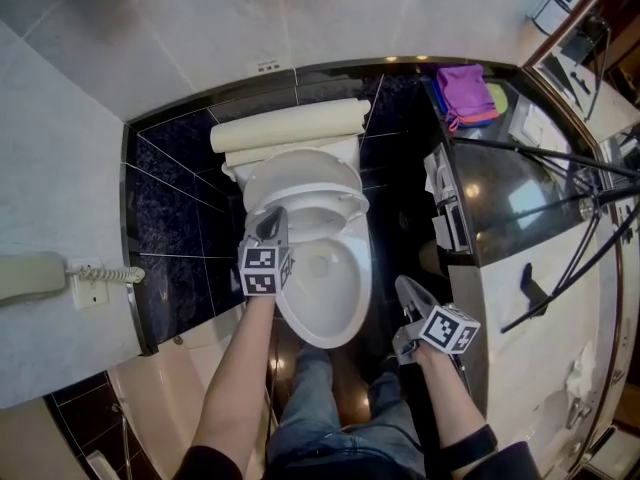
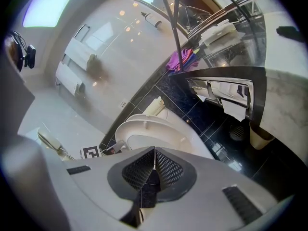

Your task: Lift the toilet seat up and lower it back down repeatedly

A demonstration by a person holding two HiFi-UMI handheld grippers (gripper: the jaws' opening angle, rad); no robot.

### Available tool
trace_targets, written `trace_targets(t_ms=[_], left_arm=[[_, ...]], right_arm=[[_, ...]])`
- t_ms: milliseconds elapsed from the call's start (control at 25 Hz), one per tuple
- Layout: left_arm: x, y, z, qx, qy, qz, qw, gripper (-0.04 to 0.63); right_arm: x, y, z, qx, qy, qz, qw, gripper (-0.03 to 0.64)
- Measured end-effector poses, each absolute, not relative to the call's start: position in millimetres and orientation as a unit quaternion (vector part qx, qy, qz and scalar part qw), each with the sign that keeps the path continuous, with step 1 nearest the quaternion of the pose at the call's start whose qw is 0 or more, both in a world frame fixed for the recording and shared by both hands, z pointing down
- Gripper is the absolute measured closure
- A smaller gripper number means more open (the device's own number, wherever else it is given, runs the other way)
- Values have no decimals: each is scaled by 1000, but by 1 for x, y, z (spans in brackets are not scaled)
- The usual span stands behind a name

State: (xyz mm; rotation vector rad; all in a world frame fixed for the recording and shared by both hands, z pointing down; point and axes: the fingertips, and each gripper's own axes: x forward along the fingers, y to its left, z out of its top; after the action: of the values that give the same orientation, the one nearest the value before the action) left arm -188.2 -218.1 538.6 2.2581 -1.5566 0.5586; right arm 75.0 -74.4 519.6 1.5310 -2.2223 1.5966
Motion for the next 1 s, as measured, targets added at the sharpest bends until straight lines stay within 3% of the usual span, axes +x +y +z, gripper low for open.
trace_targets(t_ms=[560,880,1000], left_arm=[[-196,-134,462,777,-577,201,154,595],[-186,-51,386,764,-600,192,142,595],[-186,-23,364,759,-606,193,136,595]], right_arm=[[60,-68,466,437,-762,478,22,611],[63,-49,422,379,-856,309,170,604],[64,-44,400,369,-869,268,191,603]])
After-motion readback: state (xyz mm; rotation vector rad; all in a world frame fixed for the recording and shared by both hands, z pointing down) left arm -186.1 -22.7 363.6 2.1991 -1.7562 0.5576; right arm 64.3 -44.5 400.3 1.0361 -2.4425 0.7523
